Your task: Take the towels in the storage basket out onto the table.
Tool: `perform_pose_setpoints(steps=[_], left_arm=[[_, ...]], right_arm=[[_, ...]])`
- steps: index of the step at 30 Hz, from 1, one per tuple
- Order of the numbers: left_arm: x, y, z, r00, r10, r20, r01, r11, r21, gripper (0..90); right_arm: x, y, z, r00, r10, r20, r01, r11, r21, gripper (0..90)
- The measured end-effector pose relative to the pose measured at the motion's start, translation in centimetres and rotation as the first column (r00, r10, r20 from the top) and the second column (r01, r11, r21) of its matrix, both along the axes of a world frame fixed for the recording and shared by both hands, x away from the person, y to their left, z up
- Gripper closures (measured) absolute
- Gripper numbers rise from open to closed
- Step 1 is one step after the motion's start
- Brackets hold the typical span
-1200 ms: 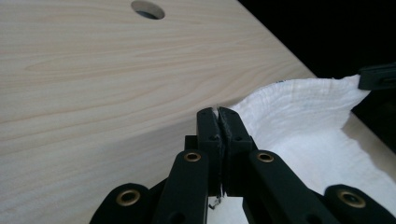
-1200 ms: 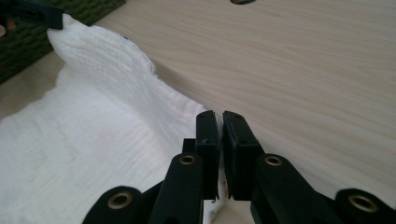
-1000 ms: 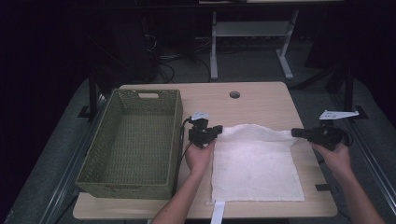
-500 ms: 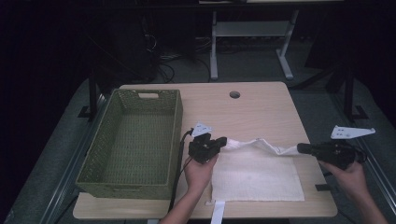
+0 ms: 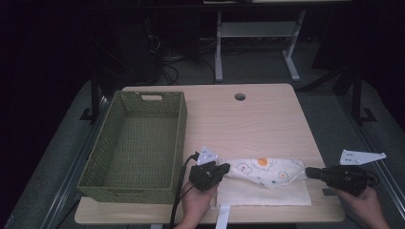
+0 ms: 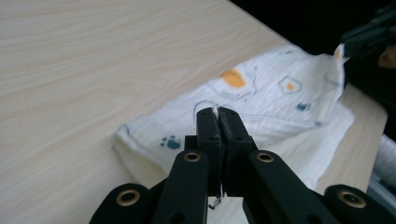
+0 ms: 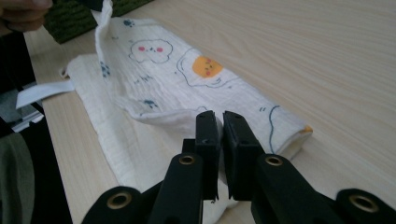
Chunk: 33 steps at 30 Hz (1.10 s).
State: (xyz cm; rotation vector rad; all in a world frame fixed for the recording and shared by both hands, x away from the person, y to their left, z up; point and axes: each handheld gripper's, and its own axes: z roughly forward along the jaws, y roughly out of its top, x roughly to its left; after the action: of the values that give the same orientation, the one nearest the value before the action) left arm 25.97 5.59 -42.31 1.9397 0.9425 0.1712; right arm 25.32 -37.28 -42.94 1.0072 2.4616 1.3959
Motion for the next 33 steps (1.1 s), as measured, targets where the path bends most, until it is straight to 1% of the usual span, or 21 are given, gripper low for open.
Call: perform_pose_setpoints(steps=[2, 3, 5, 6, 7, 8, 11, 14, 16, 17, 21, 23, 24, 25, 26, 28, 30, 31, 32, 33], left_arm=[[-0.2, 0.1, -0.2, 1.0, -0.004, -0.003, 0.004, 0.9999, 0.017, 88.3], [-0.2, 0.1, -0.2, 1.0, -0.004, -0.003, 0.004, 0.9999, 0.017, 88.3], [-0.7, 0.2, -0.6, 0.9999, -0.013, -0.009, 0.014, 0.9995, 0.029, 88.4], [-0.8, 0.3, -0.7, 0.9996, -0.026, -0.013, 0.027, 0.9987, 0.043, 88.3], [-0.9, 0.3, -0.8, 0.9994, -0.028, -0.018, 0.029, 0.999, 0.036, 88.2], [-1.0, 0.4, -1.1, 0.9988, -0.035, -0.034, 0.036, 0.9989, 0.031, 88.2], [-1.4, 0.7, -1.6, 0.9985, -0.037, -0.042, 0.039, 0.9985, 0.039, 88.2], [-1.8, 1.0, -2.0, 0.997, -0.04, -0.066, 0.042, 0.9987, 0.029, 88.1], [-1.9, 1.0, -2.1, 0.9968, -0.04, -0.069, 0.042, 0.9987, 0.027, 88.0], [-2.1, 1.0, -2.2, 0.9958, -0.058, -0.071, 0.06, 0.9977, 0.031, 87.8], [-2.5, 1.0, -2.3, 0.9937, -0.08, -0.079, 0.083, 0.9957, 0.04, 87.5], [-2.6, 1.0, -2.5, 0.9901, -0.098, -0.101, 0.101, 0.9947, 0.023, 87.1], [-2.8, 1.0, -2.6, 0.9879, -0.107, -0.112, 0.11, 0.9936, 0.023, 86.8], [-2.9, 1.0, -2.6, 0.9868, -0.112, -0.117, 0.115, 0.9933, 0.016, 85.6], [-3.0, 1.0, -2.6, 0.985, -0.124, -0.12, 0.126, 0.992, 0.007, 85.0], [-3.3, 1.1, -2.6, 0.9808, -0.141, -0.134, 0.144, 0.9894, 0.013, 81.6], [-3.6, 1.4, -2.6, 0.9784, -0.151, -0.141, 0.152, 0.9884, -0.002, 79.5], [-3.6, 1.4, -2.6, 0.9784, -0.151, -0.141, 0.152, 0.9884, -0.002, 77.2], [-3.9, 1.7, -2.4, 0.9772, -0.154, -0.146, 0.153, 0.988, -0.014, 74.5], [-4.0, 1.8, -2.2, 0.977, -0.157, -0.144, 0.156, 0.9876, -0.018, 74.0]], right_arm=[[-0.3, 0.1, -0.1, 1.0, 0.003, -0.004, -0.003, 1.0, 0.001, 84.4], [-0.4, 0.1, -0.2, 1.0, 0.005, -0.005, -0.005, 1.0, -0.003, 84.4], [-0.5, 0.2, -0.3, 0.9999, 0.013, -0.006, -0.013, 1.0, -0.004, 84.3], [-0.6, 0.3, -0.4, 0.9999, 0.014, -0.007, -0.014, 1.0, -0.009, 84.3], [-0.7, 0.3, -0.5, 0.9998, 0.017, -0.009, -0.018, 1.0, -0.014, 84.3], [-0.7, 0.4, -0.5, 0.9998, 0.017, -0.008, -0.017, 1.0, -0.015, 84.3], [-0.9, 0.5, -0.8, 0.9995, 0.029, -0.013, -0.029, 0.999, -0.017, 84.2], [-1.4, 0.6, -1.0, 0.9993, 0.036, -0.013, -0.037, 0.999, -0.027, 84.2], [-1.6, 0.7, -1.0, 0.9992, 0.038, -0.016, -0.038, 0.999, -0.028, 84.2], [-1.9, 0.7, -1.2, 0.999, 0.044, -0.012, -0.044, 0.998, -0.034, 84.0], [-2.7, 0.7, -1.5, 0.9986, 0.05, -0.016, -0.051, 0.998, -0.04, 83.6], [-2.9, 0.8, -1.7, 0.9984, 0.053, -0.02, -0.054, 0.997, -0.054, 83.5], [-3.0, 0.8, -1.8, 0.9983, 0.056, -0.016, -0.057, 0.996, -0.063, 83.3], [-3.0, 0.8, -2.0, 0.9982, 0.056, -0.02, -0.058, 0.996, -0.065, 83.2], [-3.0, 0.8, -2.1, 0.9979, 0.058, -0.028, -0.06, 0.997, -0.057, 83.3], [-3.1, 0.6, -2.2, 0.998, 0.053, -0.035, -0.055, 0.997, -0.057, 82.9], [-3.2, 0.6, -2.2, 0.9971, 0.064, -0.042, -0.066, 0.996, -0.061, 82.7], [-3.2, 0.6, -2.2, 0.9971, 0.064, -0.042, -0.066, 0.996, -0.061, 82.7], [-3.4, 0.6, -2.3, 0.996, 0.073, -0.051, -0.077, 0.995, -0.068, 81.2], [-3.5, 0.6, -2.3, 0.9956, 0.078, -0.053, -0.081, 0.994, -0.071, 80.0]])
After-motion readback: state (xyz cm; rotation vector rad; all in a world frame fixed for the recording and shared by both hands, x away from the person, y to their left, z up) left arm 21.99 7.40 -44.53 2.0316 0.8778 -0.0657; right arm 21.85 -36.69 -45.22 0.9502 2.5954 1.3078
